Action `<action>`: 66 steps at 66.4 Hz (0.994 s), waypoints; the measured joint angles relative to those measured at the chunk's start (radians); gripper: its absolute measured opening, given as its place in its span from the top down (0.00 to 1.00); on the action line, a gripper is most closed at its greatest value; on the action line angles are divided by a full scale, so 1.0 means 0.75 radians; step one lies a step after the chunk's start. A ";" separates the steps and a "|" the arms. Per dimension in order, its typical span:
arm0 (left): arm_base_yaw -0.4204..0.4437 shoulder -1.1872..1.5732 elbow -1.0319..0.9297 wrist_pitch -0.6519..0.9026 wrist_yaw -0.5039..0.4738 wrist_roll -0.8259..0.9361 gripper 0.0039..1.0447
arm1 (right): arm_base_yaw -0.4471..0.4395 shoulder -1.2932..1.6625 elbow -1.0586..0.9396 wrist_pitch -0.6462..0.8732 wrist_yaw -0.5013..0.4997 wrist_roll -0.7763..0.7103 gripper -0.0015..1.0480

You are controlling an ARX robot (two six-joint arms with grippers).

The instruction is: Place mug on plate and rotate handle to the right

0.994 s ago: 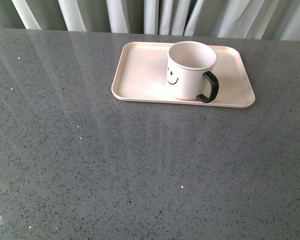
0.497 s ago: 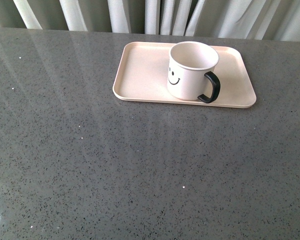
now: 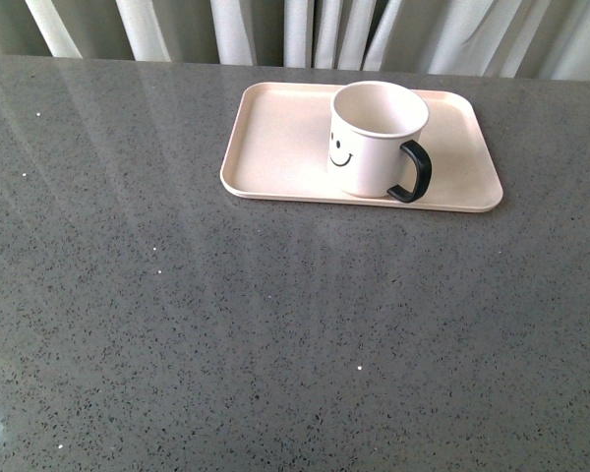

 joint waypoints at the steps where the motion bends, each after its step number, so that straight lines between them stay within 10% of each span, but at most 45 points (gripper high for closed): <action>1: 0.000 -0.019 -0.005 -0.017 -0.001 0.000 0.99 | 0.000 0.000 0.000 0.000 0.000 0.000 0.09; 66: 0.001 -0.817 -0.044 -0.730 -0.002 0.002 0.99 | 0.000 0.000 0.000 0.000 0.000 0.001 0.09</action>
